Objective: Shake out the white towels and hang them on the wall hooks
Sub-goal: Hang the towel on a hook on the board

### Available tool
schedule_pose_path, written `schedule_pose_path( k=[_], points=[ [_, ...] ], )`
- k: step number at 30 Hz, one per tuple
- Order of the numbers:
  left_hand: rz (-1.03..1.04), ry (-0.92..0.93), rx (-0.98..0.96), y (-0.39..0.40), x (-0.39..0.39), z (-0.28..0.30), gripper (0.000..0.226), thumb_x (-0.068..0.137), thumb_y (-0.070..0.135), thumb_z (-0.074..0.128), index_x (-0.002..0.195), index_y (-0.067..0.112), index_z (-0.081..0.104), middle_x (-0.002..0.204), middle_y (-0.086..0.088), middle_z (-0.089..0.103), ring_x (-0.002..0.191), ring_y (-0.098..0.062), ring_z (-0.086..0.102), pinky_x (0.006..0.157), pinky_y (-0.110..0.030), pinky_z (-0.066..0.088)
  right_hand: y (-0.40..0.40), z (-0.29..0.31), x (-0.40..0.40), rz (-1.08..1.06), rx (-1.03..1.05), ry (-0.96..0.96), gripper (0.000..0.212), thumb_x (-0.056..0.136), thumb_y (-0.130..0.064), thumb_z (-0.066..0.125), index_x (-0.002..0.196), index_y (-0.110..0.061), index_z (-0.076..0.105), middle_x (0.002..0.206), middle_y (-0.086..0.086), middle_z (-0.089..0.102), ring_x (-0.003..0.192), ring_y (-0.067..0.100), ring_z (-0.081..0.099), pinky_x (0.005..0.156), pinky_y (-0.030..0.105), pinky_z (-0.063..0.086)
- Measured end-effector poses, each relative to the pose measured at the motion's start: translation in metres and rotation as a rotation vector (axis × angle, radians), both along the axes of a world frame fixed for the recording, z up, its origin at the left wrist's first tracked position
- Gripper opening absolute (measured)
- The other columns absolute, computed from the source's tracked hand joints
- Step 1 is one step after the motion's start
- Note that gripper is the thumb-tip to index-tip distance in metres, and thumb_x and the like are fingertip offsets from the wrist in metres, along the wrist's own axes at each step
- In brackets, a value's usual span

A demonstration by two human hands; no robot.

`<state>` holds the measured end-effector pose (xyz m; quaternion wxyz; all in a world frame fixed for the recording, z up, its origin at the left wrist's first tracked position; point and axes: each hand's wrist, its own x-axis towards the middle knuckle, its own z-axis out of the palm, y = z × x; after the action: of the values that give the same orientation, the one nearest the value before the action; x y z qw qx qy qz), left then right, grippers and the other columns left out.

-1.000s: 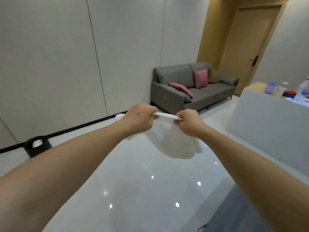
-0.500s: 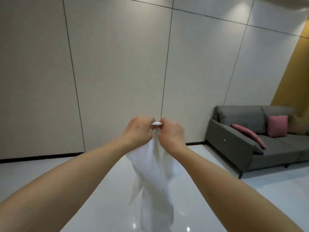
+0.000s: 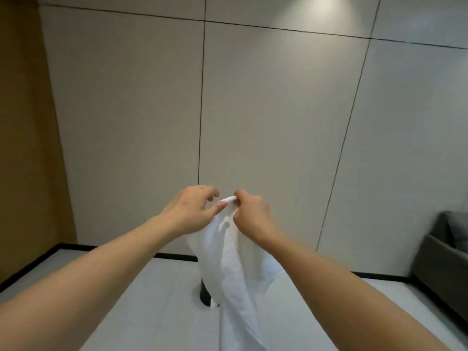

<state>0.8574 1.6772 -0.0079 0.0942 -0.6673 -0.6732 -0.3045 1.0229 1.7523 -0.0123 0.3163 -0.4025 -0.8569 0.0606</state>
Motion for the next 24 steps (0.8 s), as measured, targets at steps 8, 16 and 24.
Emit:
schedule_pose_path(
  k=[8, 16, 24],
  points=[
    [0.302, 0.073, -0.043, 0.020, -0.215, -0.030, 0.044, 0.094, 0.061, 0.041, 0.119, 0.029, 0.059, 0.113, 0.010, 0.063, 0.094, -0.008, 0.056, 0.079, -0.027, 0.046, 0.085, -0.030, -0.231, 0.220, 0.043, 0.036, 0.023, 0.085, -0.019, 0.044, 0.101, -0.021, 0.062, 0.090, 0.008, 0.068, 0.084, 0.035, 0.061, 0.064, 0.032, 0.039],
    [0.608, 0.047, -0.255, 0.044, -0.431, -0.033, 0.053, 0.095, 0.063, 0.039, 0.130, 0.026, 0.053, 0.127, 0.004, 0.057, 0.109, -0.015, 0.057, 0.093, -0.036, 0.049, 0.162, -0.054, -0.489, 0.475, -0.061, -0.026, 0.019, 0.086, -0.016, 0.041, 0.089, -0.023, 0.058, 0.085, 0.006, 0.065, 0.085, 0.034, 0.062, 0.062, 0.031, 0.038],
    [0.838, -0.097, -0.304, 0.004, -0.612, -0.048, 0.060, 0.092, 0.065, 0.040, 0.137, 0.026, 0.048, 0.136, 0.003, 0.053, 0.121, -0.016, 0.052, 0.098, -0.036, 0.046, 0.146, -0.069, -0.723, 0.695, -0.085, -0.078, 0.017, 0.092, -0.020, 0.041, 0.089, -0.025, 0.057, 0.069, -0.005, 0.052, 0.068, 0.024, 0.051, 0.050, 0.028, 0.032]
  ],
)
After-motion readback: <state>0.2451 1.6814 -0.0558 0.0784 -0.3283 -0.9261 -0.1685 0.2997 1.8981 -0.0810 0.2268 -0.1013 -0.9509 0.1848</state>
